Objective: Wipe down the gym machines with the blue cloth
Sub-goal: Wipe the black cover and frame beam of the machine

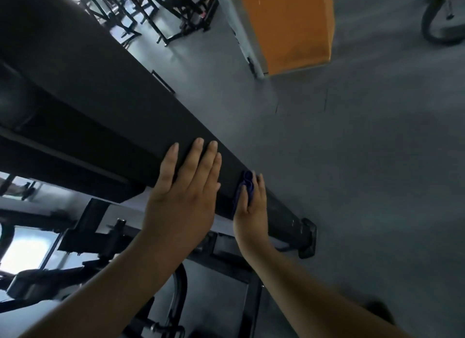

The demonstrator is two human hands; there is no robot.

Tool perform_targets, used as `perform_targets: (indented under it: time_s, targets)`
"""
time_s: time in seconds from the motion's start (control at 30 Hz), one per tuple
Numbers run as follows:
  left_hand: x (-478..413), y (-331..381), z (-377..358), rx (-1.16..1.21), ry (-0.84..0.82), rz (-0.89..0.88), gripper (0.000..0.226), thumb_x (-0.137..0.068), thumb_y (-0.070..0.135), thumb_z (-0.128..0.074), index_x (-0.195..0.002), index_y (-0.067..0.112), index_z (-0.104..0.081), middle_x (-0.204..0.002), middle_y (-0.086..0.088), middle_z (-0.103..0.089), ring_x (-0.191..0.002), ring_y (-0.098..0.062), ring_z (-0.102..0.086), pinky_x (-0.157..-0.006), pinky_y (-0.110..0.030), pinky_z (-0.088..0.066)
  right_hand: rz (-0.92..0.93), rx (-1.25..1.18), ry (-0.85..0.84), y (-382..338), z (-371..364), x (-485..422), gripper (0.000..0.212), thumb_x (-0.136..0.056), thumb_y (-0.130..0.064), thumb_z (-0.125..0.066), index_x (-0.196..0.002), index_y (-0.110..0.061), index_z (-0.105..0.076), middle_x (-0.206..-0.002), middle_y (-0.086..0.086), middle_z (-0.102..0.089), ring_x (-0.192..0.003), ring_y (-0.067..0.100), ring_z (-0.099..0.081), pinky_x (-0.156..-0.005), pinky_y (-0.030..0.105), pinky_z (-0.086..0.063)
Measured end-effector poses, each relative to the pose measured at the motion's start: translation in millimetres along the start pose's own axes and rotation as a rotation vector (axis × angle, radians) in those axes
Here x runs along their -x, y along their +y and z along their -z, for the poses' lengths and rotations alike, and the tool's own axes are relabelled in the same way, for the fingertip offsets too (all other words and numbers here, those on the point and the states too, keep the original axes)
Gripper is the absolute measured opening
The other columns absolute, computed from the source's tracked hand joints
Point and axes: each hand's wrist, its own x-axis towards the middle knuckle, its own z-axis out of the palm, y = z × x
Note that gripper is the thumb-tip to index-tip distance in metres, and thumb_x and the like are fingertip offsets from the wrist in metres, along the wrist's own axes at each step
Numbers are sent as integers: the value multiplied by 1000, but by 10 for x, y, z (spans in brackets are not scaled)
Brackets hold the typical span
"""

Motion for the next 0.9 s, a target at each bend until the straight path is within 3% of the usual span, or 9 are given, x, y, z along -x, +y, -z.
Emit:
perform_targets:
  time_s: [0.07,0.17,0.27,0.37,0.47,0.6,0.73,0.8,0.9]
  targets:
    - [-5,26,-21,3,-8,-16,63,-121,38,-24,-172,3,-20,-181,-18,-17,-168,-36,-18,-135,-62,6,-99,-74,36,19,-36,-19,56,-116,-44,-41,-170,-40,-27,-177,-24,-15,-151,-16,-18,-134,38,-27]
    - [3,76,-39,-30,-42,-58,65,-120,39,-16,-173,2,-10,-182,-19,-8,-169,-36,-12,-133,-63,9,41,-216,3,-115,-122,14,55,-115,-35,-51,-168,-38,-35,-175,-29,-20,-158,-11,-18,-133,32,-23]
    - [-14,110,-62,-37,-60,-77,66,-120,39,-11,-173,1,-8,-182,-21,-5,-169,-36,-9,-133,-62,11,156,-130,-41,-14,-96,64,56,-116,-36,-48,-169,-38,-32,-174,-33,-16,-160,-9,-14,-132,31,-22]
    - [-43,148,-101,-34,-44,-74,64,-120,38,-14,-172,1,-15,-181,-20,-12,-168,-35,-15,-134,-60,7,47,-82,52,217,-34,-23,52,-117,-32,-43,-168,-39,-34,-173,-33,-20,-158,-12,-17,-135,38,-24]
    - [-50,197,-121,-43,-55,-80,65,-120,38,-10,-172,0,-11,-181,-21,-8,-169,-36,-11,-133,-61,11,-33,-241,76,139,-84,-84,51,-113,-33,-50,-163,-38,-43,-170,-31,-30,-155,-11,-27,-133,40,-27]
    - [-54,260,-128,-49,-100,-89,66,-119,39,-4,-172,-1,0,-181,-22,2,-169,-37,-1,-131,-61,16,169,-138,-24,54,-81,48,53,-115,-33,-50,-166,-37,-37,-173,-31,-23,-160,-9,-16,-132,28,-21]
    - [-59,299,-180,-7,-76,-60,65,-120,38,-10,-172,-1,-6,-181,-21,-5,-169,-37,-7,-132,-61,14,-22,-107,80,370,75,-109,53,-116,-35,-45,-168,-39,-34,-172,-28,-29,-157,-10,-23,-135,38,-24]
    - [-45,355,-187,-29,-113,-91,68,-119,39,-9,-171,-4,-1,-181,-25,0,-169,-39,-4,-131,-61,15,-84,-157,97,337,72,-177,52,-115,-35,-48,-166,-38,-39,-171,-26,-33,-157,-8,-26,-135,39,-24]
    - [-16,457,-243,-75,-127,-144,71,-118,41,-6,-169,-7,7,-178,-30,9,-169,-41,1,-129,-63,18,99,-205,3,187,-14,-80,53,-115,-30,-53,-164,-42,-39,-172,-29,-28,-158,-10,-21,-132,26,-21]
